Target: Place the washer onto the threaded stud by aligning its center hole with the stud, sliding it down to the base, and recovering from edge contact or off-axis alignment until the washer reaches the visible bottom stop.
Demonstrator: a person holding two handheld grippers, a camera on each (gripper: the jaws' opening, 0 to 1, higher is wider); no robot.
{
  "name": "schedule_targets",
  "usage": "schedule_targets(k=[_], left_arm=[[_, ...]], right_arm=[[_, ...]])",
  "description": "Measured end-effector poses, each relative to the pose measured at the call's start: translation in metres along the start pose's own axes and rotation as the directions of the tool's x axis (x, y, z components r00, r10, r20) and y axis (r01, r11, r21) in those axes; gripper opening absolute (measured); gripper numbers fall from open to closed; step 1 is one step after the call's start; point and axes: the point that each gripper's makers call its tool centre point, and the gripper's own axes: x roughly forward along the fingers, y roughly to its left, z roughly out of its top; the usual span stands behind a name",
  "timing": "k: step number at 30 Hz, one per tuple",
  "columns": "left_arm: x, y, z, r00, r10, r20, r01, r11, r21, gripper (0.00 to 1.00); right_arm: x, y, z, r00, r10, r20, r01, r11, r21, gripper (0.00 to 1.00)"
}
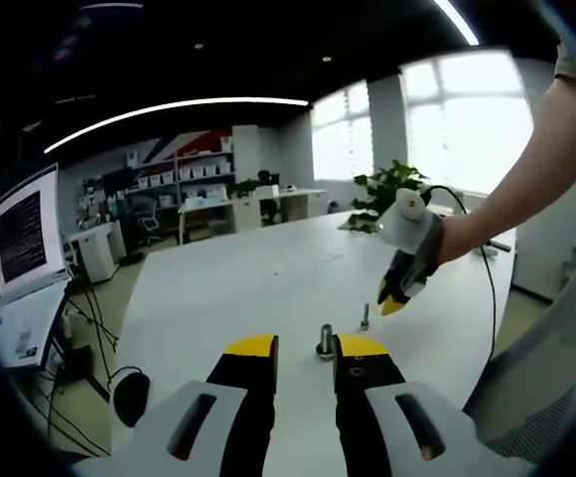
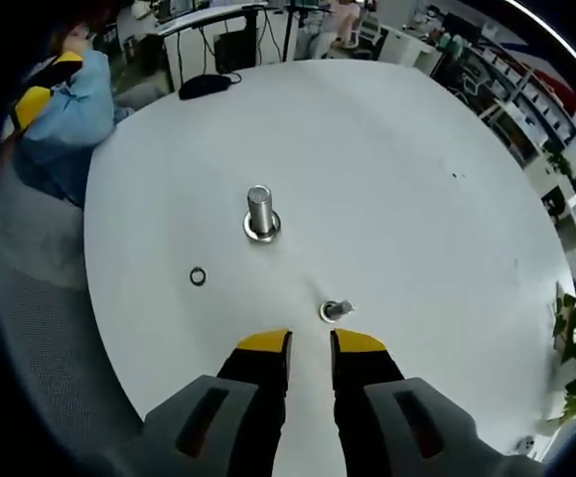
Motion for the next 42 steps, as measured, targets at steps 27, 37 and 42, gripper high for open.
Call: schedule_targets(k=[27, 37, 42], left_arm=[[-0.002, 0.001, 0.011, 0.998, 0.002, 0.056, -0.001, 0.999, -0.032, 0.25], [-0.002, 0.000, 0.011, 0.998, -0.005, 0.055, 0.007, 0.999, -0.039, 0.25], [-0.002, 0.002, 0.010, 0.999, 0.000, 0.054, 0.002, 0.999, -0.045, 0.25]], right_arm=[[0.034, 0.083, 0.008, 0.988, 0.150, -0.035, -0.149, 0.989, 0.022, 0.22], [0.054, 0.111, 0.013, 0.979, 0.197, -0.053, -0.197, 0.980, 0.017, 0.22], [0.060, 0.111, 0.011, 0.977, 0.198, -0.079, -0.197, 0.980, 0.014, 0.22]])
